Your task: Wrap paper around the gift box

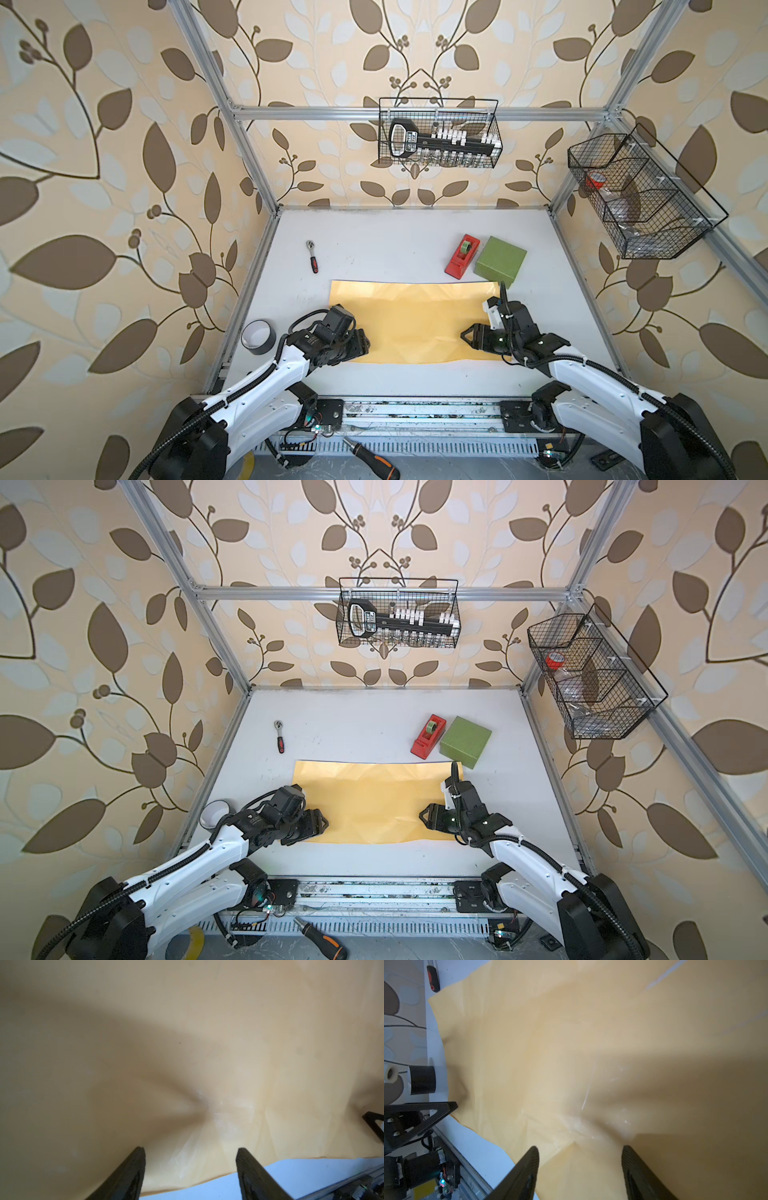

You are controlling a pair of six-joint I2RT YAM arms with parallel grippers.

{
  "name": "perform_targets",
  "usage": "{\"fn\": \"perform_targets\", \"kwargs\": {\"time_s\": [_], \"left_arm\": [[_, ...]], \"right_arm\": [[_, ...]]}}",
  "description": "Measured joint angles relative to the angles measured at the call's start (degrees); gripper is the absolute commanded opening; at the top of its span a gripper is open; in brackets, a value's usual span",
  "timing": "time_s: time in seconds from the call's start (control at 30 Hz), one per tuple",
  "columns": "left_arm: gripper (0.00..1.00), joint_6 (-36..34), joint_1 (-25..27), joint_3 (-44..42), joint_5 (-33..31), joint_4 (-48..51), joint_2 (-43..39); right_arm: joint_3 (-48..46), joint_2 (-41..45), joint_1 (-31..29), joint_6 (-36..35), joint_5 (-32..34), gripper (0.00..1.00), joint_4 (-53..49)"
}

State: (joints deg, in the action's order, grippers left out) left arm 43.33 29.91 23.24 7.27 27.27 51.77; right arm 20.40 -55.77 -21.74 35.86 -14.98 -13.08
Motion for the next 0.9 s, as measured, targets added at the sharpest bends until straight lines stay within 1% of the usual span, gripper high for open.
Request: {"fn": "perform_targets", "kwargs": {"time_s": [0.03, 0.07, 0.13, 0.2, 0.33, 0.4, 0.47, 0.53, 0.67, 0.8, 0.9], "left_arm": [[0.8, -0.6, 0.0, 2.1, 0.1, -0.1, 0.2], [0.83, -1.2, 0.0, 4.1, 0.3, -0.6, 0.5], [0.84, -2.1, 0.0, 9.0, 1.4, -3.2, 2.6], [0.84, -2.8, 0.0, 14.1, 3.4, -6.8, 6.5], [0.76, -4.2, 0.6, 25.7, 8.9, -14.7, 19.8], [0.74, -5.0, 2.6, 32.1, 9.3, -16.7, 27.0], [0.71, -6.2, 5.9, 39.4, 9.2, -17.6, 34.4], [0.67, -7.3, 9.0, 46.3, 9.2, -18.3, 41.3], [0.66, -8.5, 12.1, 58.8, 10.1, -19.3, 53.8], [0.66, -9.1, 12.5, 71.1, 10.4, -17.8, 64.8], [0.66, -9.6, 12.5, 79.1, 10.4, -16.4, 71.4]], "right_arm": [[2.3, 0.0, 2.8, -1.1, -0.1, 0.73, -1.1], [4.5, -0.2, 5.5, -2.2, -0.3, 0.76, -1.7], [9.0, -0.6, 11.5, -3.9, -0.4, 0.81, -1.7], [13.3, -2.1, 17.2, -5.1, -0.3, 0.84, -0.8], [19.2, -7.7, 26.0, -5.8, 0.8, 0.87, 3.1], [20.9, -11.5, 29.6, -5.7, 1.6, 0.88, 5.2], [21.8, -15.8, 32.9, -5.2, 2.0, 0.88, 7.8], [21.9, -19.4, 34.6, -4.2, 2.6, 0.88, 10.1], [21.9, -26.6, 35.0, -2.2, 2.1, 0.88, 13.9], [22.9, -31.8, 35.0, -1.1, 0.6, 0.86, 16.2], [23.7, -33.8, 35.0, -0.6, -0.6, 0.85, 17.9]]}}
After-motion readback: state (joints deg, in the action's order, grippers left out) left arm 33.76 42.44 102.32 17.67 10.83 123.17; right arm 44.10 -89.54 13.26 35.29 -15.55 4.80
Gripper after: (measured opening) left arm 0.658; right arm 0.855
